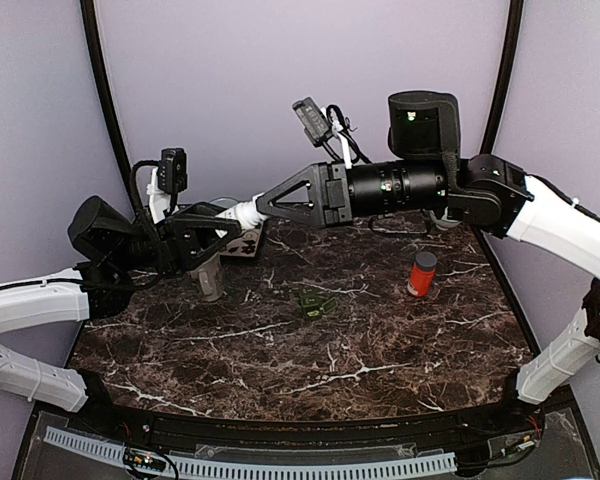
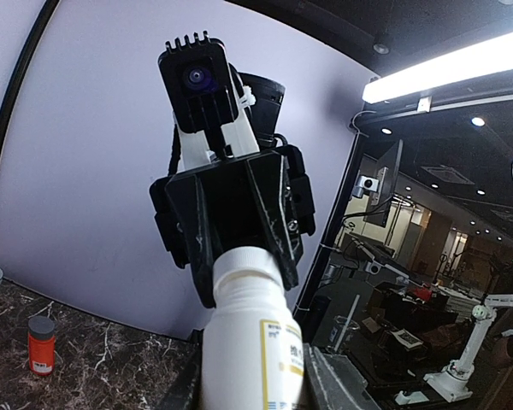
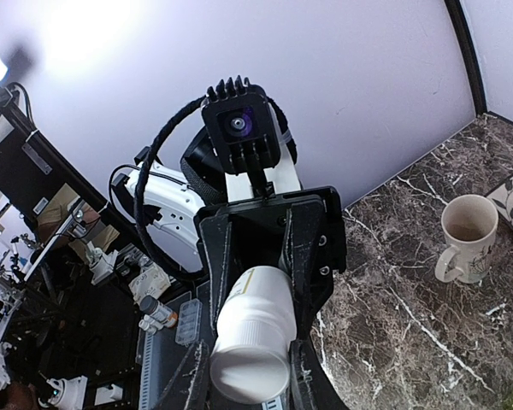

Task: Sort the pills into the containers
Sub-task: Close the lid of the pill bottle on the pill bottle.

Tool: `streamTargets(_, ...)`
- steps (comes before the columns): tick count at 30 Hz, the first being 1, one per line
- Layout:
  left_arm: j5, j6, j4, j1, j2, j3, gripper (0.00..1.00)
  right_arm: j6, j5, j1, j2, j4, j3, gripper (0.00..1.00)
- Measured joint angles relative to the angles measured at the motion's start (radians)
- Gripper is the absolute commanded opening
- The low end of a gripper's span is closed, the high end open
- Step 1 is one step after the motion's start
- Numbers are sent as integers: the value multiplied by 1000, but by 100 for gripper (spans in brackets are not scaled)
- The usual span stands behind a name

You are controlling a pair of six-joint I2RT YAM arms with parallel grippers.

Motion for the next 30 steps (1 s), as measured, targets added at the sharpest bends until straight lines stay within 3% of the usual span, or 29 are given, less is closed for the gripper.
streamTargets(16, 0, -4, 2, 0, 0, 0, 0, 0, -10, 0, 0, 1, 0, 27)
streamTargets(30, -1, -19, 13, 0, 6, 0, 0, -5, -19, 1, 0, -8, 0, 28)
